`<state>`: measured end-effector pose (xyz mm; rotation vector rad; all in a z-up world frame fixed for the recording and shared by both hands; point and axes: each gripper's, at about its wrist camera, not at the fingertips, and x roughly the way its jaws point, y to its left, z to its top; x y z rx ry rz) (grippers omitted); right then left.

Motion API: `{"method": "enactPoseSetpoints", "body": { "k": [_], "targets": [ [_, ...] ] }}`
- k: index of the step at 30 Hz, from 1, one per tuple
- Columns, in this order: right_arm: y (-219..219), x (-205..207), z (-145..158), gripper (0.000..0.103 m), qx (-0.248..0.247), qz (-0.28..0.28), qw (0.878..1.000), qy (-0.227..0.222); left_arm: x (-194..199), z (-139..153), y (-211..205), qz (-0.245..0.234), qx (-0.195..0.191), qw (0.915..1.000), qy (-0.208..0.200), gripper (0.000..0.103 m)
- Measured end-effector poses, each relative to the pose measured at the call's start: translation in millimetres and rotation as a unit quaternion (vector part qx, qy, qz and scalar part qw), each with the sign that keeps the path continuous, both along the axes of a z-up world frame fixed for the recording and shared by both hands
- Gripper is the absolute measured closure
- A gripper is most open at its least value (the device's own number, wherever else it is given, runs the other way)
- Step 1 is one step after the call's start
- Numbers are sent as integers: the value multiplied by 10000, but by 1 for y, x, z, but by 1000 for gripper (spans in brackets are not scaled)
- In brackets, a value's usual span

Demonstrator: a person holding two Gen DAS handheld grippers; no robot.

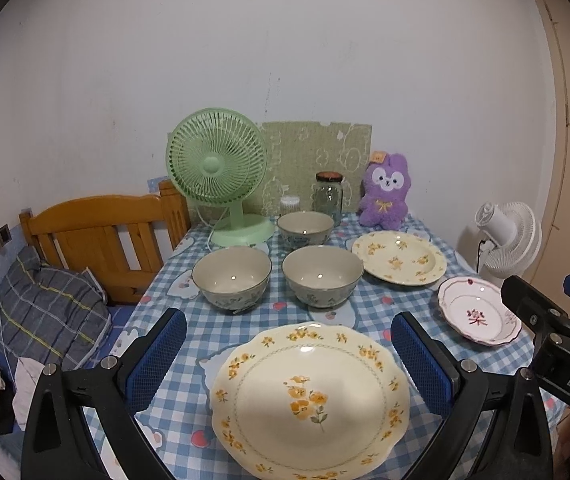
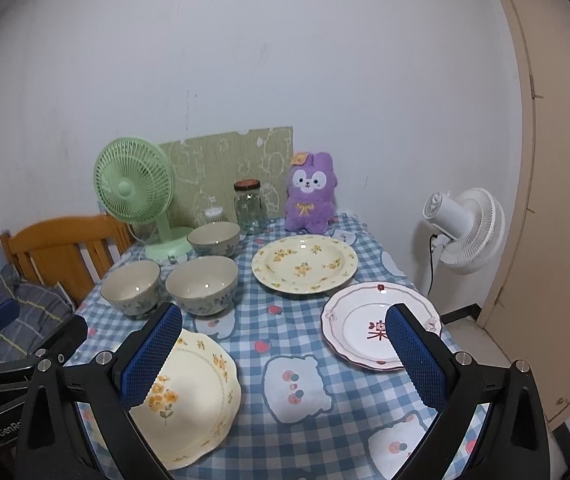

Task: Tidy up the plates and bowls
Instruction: 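Move both tools forward to the rim of the large yellow-flowered plate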

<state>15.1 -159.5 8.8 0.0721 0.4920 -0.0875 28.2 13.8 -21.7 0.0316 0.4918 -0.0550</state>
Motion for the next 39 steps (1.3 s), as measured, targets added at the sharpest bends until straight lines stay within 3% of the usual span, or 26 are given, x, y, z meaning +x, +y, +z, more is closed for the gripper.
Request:
{"method": "enactPoseSetpoints", "body": {
  "k": [19, 23, 39],
  "targets": [
    [33, 51, -51, 9, 148, 368, 9958, 828, 41, -47, 25, 171, -8, 9975, 682, 12],
    [40, 64, -63, 17, 100, 420, 9938, 1024, 51, -60, 30, 178, -11, 9961, 866, 14],
    [58, 101, -116, 18, 90, 442, 9815, 1858, 87, -109, 54, 237, -54, 9856, 1674, 32]
  ]
}}
